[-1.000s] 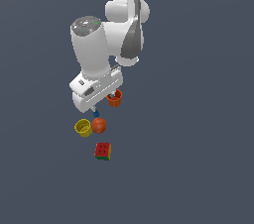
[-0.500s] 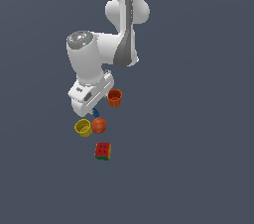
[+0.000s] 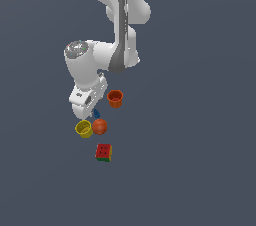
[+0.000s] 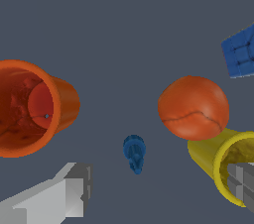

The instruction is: Pick up a designated object from a clutter of objects.

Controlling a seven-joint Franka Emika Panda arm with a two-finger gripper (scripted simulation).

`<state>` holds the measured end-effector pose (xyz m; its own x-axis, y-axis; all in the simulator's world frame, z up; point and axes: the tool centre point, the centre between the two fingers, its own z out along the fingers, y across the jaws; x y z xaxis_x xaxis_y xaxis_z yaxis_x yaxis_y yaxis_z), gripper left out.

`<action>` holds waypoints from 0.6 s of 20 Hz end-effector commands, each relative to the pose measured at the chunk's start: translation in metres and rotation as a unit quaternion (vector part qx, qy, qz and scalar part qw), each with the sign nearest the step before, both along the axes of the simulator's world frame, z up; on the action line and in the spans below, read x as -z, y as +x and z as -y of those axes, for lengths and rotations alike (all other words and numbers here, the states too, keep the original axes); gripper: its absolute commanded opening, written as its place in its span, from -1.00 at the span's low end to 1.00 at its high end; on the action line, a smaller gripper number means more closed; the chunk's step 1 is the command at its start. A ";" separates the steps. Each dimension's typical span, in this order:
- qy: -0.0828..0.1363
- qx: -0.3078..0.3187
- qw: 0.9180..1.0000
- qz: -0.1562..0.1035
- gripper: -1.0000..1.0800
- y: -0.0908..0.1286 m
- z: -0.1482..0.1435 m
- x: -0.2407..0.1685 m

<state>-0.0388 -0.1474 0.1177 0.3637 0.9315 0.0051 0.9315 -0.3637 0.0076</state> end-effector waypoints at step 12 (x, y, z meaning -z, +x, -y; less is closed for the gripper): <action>-0.001 -0.063 0.998 -0.004 0.92 -0.016 0.017 0.024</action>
